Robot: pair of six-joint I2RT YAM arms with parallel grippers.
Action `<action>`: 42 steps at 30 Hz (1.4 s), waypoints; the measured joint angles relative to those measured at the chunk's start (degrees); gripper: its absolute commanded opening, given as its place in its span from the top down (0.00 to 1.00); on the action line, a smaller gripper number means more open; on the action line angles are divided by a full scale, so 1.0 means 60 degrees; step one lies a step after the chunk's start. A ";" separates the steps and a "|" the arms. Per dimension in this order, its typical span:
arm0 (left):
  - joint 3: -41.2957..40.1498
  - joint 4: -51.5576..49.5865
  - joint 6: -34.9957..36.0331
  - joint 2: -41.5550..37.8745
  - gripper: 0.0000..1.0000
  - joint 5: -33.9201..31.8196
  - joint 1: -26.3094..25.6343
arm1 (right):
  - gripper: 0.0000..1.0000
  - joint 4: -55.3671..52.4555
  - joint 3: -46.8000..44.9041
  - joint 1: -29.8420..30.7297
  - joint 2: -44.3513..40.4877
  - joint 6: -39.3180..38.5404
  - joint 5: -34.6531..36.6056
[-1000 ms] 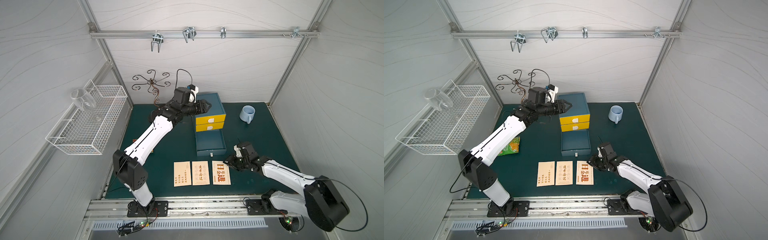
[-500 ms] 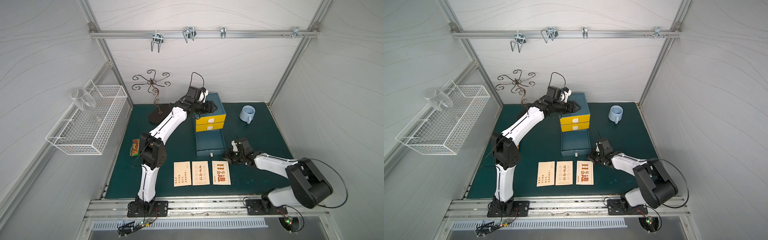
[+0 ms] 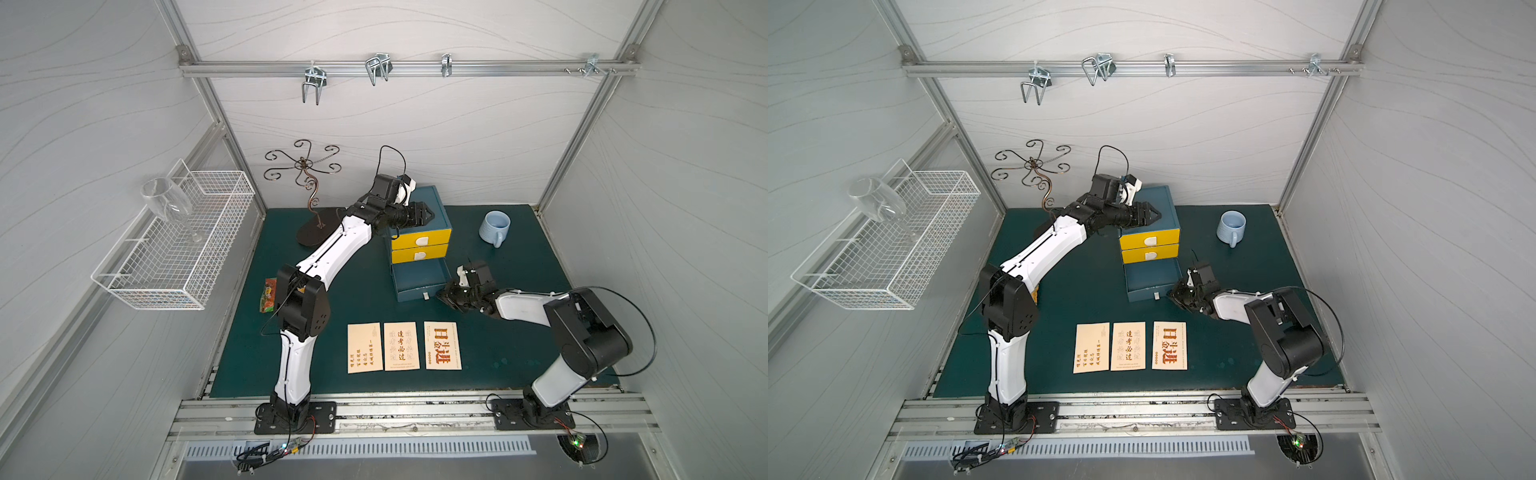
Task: Take the postcards out of the drawer
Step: Close the drawer in the storage box.
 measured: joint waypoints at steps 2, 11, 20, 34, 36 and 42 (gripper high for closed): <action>-0.0069 0.0069 0.0000 -0.0025 0.31 0.0015 0.0000 | 0.86 0.0521 0.0011 -0.0004 0.0302 0.0204 -0.0073; -0.0397 0.0357 0.0000 -0.0189 0.30 0.0025 0.0007 | 0.89 0.3483 0.0062 -0.0197 0.2000 0.1461 -0.0386; -0.0623 0.0535 0.0004 -0.0310 0.29 0.0025 0.0007 | 0.90 0.4860 0.0747 -0.0321 0.2994 0.2208 -0.0597; -0.0710 0.0543 0.0000 -0.0372 0.28 0.0200 0.0015 | 0.91 0.5737 0.1351 -0.0423 0.3945 0.2863 -0.0882; -0.0761 0.0572 -0.0007 -0.0397 0.27 0.0240 0.0022 | 0.91 0.5745 0.1351 -0.0437 0.3945 0.2856 -0.0896; -0.0914 0.0634 -0.0051 -0.0528 0.25 0.0310 0.0022 | 0.91 0.5748 0.1224 -0.0459 0.3763 0.2849 -0.0925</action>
